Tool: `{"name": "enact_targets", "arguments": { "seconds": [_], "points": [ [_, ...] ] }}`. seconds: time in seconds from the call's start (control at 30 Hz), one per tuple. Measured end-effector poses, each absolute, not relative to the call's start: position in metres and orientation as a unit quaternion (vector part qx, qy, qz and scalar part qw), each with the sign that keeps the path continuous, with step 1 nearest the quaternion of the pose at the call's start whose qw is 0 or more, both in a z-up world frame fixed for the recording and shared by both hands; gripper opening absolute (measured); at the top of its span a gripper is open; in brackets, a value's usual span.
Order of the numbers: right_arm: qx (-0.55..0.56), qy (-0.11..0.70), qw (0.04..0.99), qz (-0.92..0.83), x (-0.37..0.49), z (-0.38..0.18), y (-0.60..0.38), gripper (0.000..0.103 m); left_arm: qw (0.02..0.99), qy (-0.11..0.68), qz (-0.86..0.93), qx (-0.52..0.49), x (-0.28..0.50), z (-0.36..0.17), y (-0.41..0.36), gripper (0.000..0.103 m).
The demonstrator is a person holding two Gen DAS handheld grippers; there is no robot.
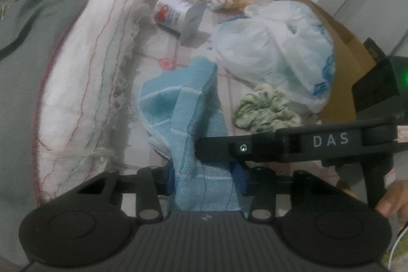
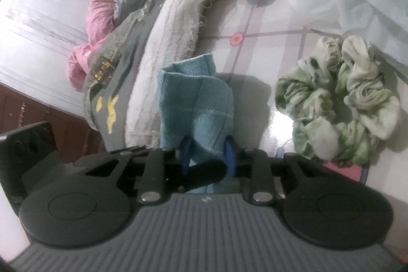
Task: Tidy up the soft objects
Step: 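Carry the towel into the cardboard box and open both grippers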
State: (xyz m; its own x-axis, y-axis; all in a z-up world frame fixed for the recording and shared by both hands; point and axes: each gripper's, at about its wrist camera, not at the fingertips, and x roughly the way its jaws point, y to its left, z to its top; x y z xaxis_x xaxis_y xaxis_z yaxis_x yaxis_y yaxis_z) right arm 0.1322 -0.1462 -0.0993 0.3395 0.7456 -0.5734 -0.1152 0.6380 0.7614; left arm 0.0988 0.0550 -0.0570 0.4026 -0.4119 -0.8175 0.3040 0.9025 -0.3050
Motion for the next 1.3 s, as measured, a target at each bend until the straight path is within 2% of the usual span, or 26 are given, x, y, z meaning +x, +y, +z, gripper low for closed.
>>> {"name": "enact_targets", "arguments": {
  "seconds": [0.33, 0.63, 0.8, 1.0, 1.17, 1.3],
  "points": [
    [0.333, 0.42, 0.787, 0.306, 0.116, -0.031, -0.186, 0.024, 0.865, 0.431, -0.255, -0.01, 0.092, 0.021, 0.013, 0.044],
    [0.332, 0.31, 0.86, 0.234, 0.086, 0.047, -0.319, 0.022, 0.844, 0.372, -0.383, 0.048, 0.117, 0.077, -0.133, 0.044],
    [0.309, 0.295, 0.894, 0.133, 0.065, 0.066, -0.417, 0.022, 0.796, 0.388, -0.461, 0.053, 0.145, 0.067, -0.243, 0.044],
    [0.278, 0.333, 0.901, 0.018, 0.062, 0.06, -0.512, 0.02, 0.75, 0.419, -0.508, 0.058, 0.168, 0.031, -0.351, 0.045],
    [0.216, 0.378, 0.899, -0.042, 0.072, 0.038, -0.552, 0.019, 0.727, 0.455, -0.509, 0.08, 0.183, -0.007, -0.403, 0.053],
    [0.16, 0.42, 0.891, -0.07, 0.092, 0.012, -0.565, 0.02, 0.721, 0.486, -0.483, 0.104, 0.193, -0.031, -0.412, 0.055]
  ]
}}
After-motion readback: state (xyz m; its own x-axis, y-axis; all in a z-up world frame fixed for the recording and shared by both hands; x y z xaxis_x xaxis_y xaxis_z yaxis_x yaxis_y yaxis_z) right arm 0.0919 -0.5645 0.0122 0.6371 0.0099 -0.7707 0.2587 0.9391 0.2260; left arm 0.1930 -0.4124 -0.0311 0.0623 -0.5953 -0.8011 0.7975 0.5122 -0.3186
